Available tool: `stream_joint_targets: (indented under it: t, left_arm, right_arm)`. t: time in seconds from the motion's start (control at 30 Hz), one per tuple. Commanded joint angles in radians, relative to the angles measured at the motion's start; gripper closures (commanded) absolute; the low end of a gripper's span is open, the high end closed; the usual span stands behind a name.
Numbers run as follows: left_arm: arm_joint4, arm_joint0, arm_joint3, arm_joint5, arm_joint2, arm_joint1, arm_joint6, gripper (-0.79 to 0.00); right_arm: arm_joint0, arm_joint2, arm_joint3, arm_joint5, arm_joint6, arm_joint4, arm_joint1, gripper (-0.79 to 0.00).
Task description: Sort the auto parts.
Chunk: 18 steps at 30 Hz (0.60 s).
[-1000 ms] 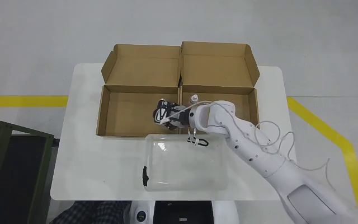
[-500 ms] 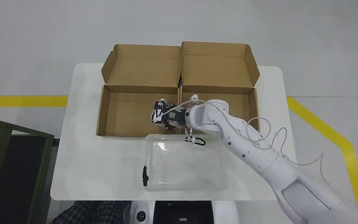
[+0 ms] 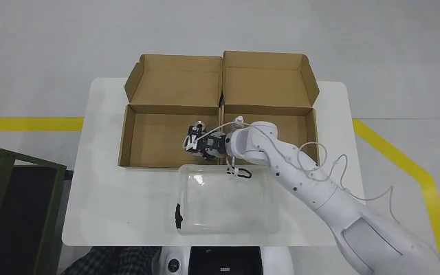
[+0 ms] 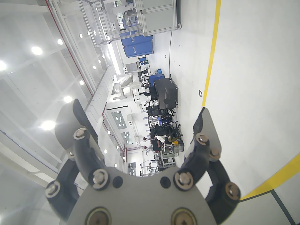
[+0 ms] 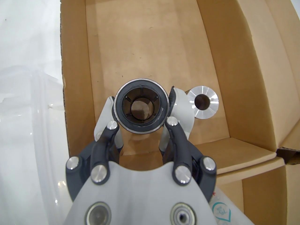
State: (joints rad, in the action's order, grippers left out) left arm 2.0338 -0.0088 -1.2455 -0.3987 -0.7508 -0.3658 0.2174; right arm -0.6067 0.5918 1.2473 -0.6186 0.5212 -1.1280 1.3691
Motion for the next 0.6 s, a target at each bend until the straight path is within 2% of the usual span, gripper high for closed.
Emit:
stream_joint_targets:
  t: [0.0,0.03,0.1,0.57]
  left_arm:
    - [0.0,0.0,0.0,0.0,0.0,0.0,0.0,-0.785]
    - [0.0,0.0,0.0,0.0,0.0,0.0,0.0,-0.785]
    - [0.0,0.0,0.0,0.0,0.0,0.0,0.0,-0.785]
    - [0.0,0.0,0.0,0.0,0.0,0.0,0.0,-0.785]
  right_arm:
    - [0.0,0.0,-0.002,-0.002,0.003,-0.002,0.002,-0.271]
    - [0.0,0.002,-0.003,-0.002,0.005,-0.003,0.003,-0.323]
    - [0.0,0.006,-0.001,-0.004,0.008,-0.005,0.004,-0.363]
    - [-0.034,0.085,0.127,-0.046,-0.01,0.007,-0.012,-0.394]
